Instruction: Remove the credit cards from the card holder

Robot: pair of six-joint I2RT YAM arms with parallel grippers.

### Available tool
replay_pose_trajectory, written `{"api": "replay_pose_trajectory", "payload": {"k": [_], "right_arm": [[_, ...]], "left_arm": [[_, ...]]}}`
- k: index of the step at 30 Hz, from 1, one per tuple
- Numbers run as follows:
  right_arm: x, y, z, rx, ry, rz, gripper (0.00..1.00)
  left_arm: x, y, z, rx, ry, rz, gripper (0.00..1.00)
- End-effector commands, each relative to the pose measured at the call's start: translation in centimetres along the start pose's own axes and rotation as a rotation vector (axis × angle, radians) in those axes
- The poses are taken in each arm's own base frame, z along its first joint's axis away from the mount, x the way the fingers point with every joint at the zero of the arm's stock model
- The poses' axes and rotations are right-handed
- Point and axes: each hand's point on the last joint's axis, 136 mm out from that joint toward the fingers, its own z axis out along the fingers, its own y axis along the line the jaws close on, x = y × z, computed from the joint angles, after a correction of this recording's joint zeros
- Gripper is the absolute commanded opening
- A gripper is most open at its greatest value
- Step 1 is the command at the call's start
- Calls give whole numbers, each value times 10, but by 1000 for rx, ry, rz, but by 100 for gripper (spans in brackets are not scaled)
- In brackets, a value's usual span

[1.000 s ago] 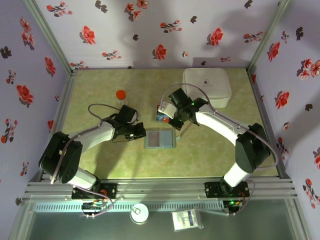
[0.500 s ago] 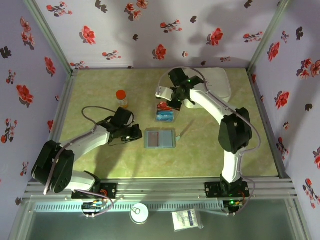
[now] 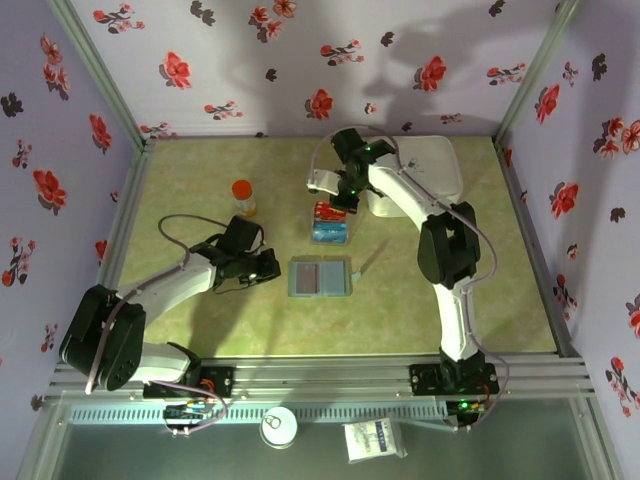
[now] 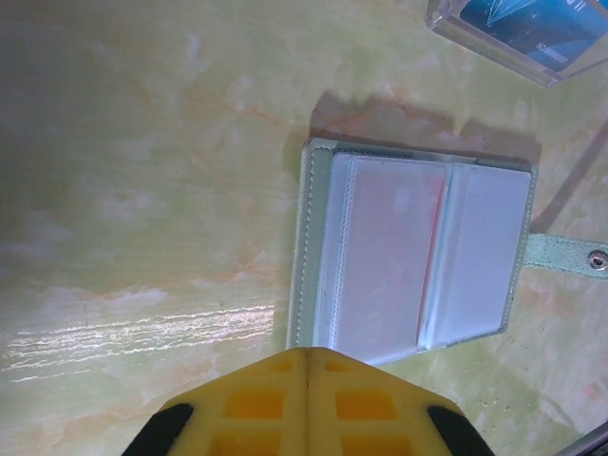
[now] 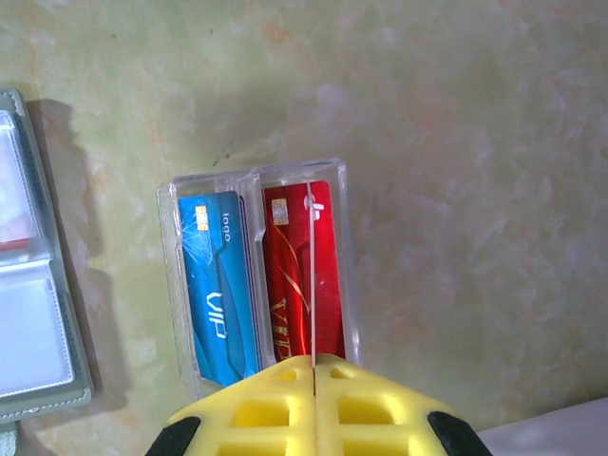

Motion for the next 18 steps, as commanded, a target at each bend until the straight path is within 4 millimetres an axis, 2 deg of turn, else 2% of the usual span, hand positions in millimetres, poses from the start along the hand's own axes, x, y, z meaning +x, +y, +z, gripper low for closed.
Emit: {"api": "replay_pose_trajectory", "payload": {"k": [1,10,15,18], "right_arm": [[5,2,2,-34,11,-5,6],[9,-12,4,29,38,18,19],[5,-24,-5,108,21,76,18],[1,-23,-11,134,-19,151,18]], "left_arm": [[2,10,-2,-27,0,-26,4],[2,11,-3,-29,0,-27,4],[0,8,-2,-21,-2,-21,4],[-2,7,0,-19,0,-20,4]]}}
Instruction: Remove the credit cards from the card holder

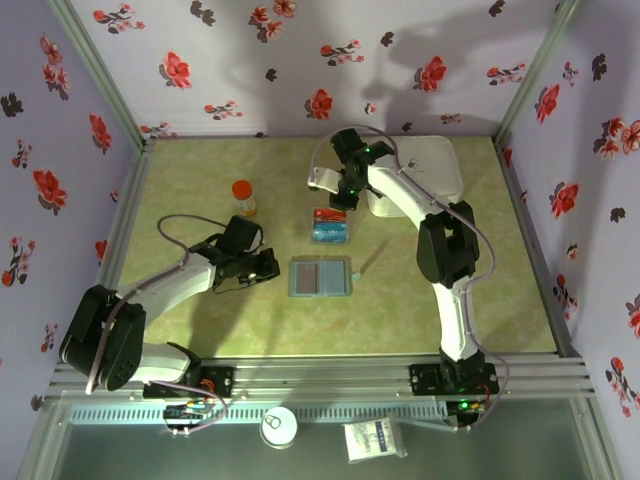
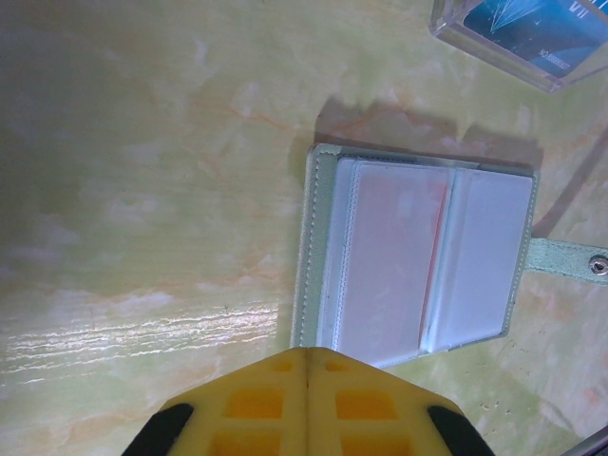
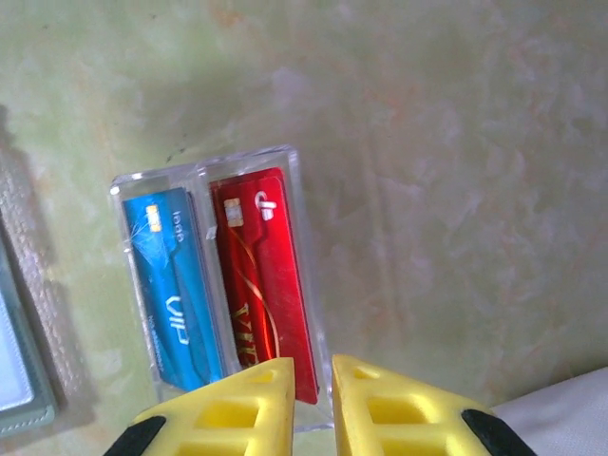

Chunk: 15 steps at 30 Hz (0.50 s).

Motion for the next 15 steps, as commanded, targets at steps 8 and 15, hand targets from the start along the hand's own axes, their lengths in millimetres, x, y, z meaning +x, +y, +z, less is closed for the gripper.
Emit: {"api": "replay_pose_trajectory", "payload": {"k": [8,15], "right_arm": [[-9,12,-26,128,-125,358,19],[-13,40,-28,201,-194,616,20]], "left_arm": [[-6,0,9,-3,11,-5,4],[-9,-6,20,22,27,-1,4]]}}
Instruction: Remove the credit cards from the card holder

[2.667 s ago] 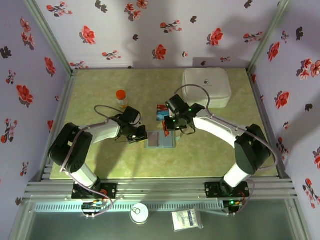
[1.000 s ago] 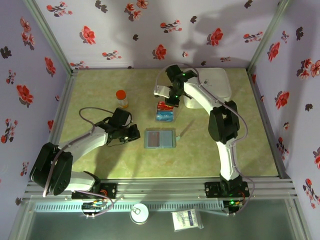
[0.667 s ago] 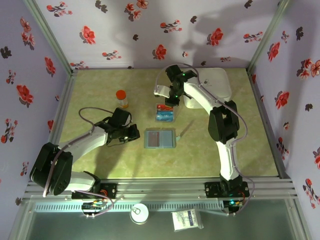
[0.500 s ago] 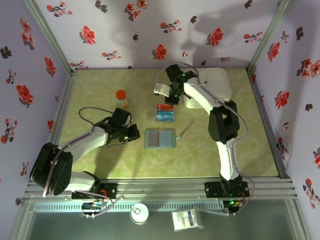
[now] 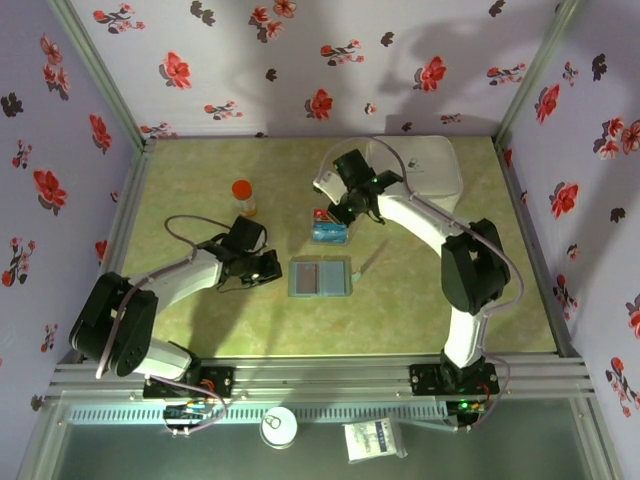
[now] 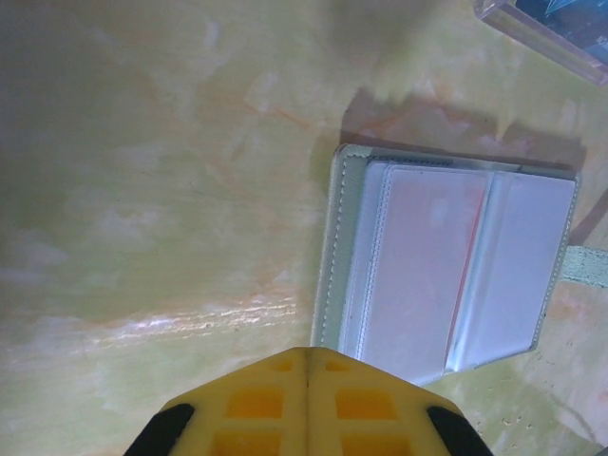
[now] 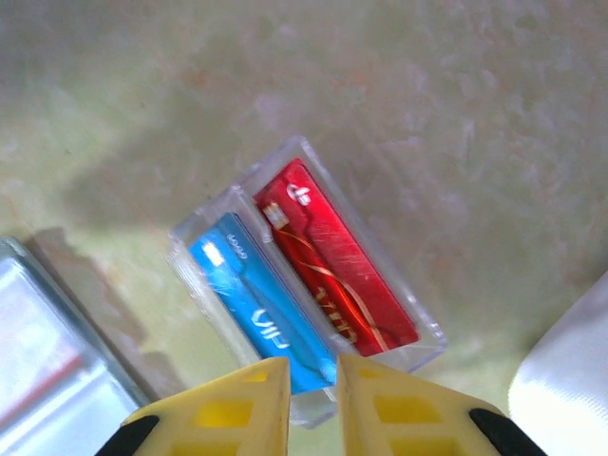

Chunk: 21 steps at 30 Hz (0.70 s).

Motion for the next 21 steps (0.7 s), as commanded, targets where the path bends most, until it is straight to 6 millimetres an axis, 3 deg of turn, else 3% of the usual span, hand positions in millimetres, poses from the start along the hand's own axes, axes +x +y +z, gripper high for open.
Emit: {"api": "replay_pose_trajectory", "payload": {"k": [1,5,11,17,21], "right_arm": [[-12,5,-10,72,-96,229,21],[-5,18,-12,58,-157,479,19],[12,48,-12,-30,-191,715,15],[44,80,-3,-116,-83,874,14],[59,99,10,-167,-14,888,15]], "left_arm": [[-12,-13,2,43,-11,11,4],[-12,-14,8,48,2,13,4],[-11,-14,15,59,22,14,4],[-9,-18,24,80,48,14,1],[-5,-20,31,88,73,15,1]]}}
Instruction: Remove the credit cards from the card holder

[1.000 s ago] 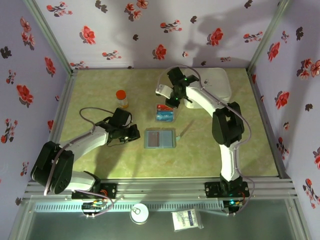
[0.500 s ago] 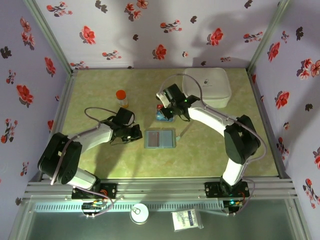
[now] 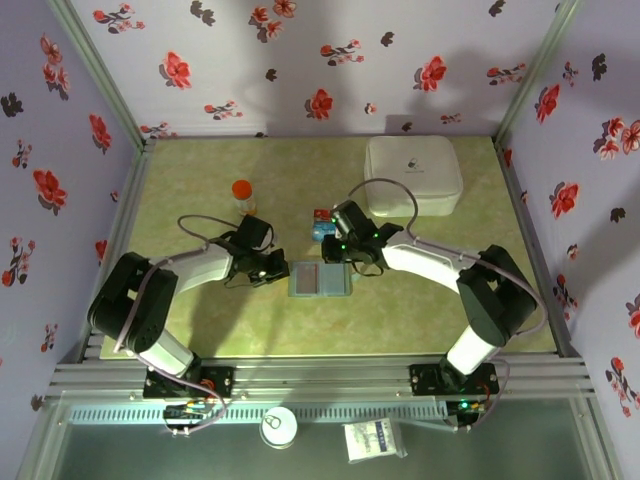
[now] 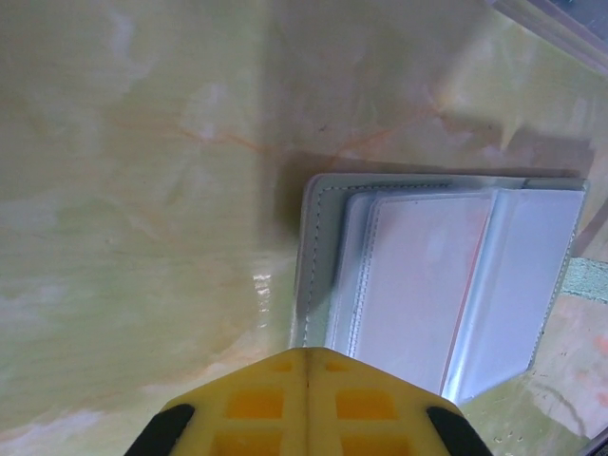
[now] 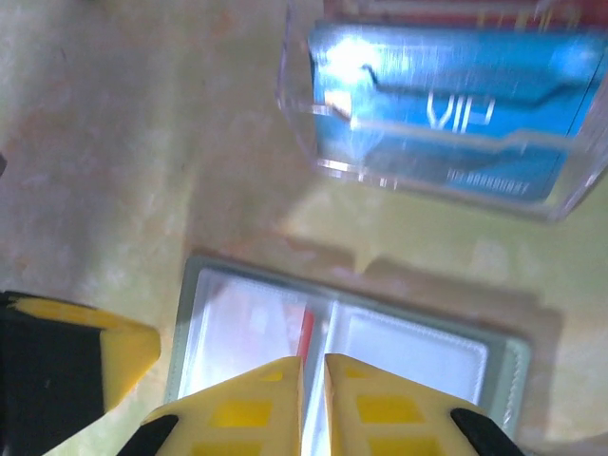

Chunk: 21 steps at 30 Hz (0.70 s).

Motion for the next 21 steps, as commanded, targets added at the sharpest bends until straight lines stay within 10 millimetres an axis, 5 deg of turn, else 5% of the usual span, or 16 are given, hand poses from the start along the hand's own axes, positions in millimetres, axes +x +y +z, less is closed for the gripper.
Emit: {"api": "replay_pose_trajectory", "payload": {"k": [1,21], "right_arm": [[16,7,6,-45,51,83,16],[49,30,38,-53,168,115,25]], "left_arm": [[-3,-13,3,39,11,21,0],[7,5,16,-21,52,11,0]]}}
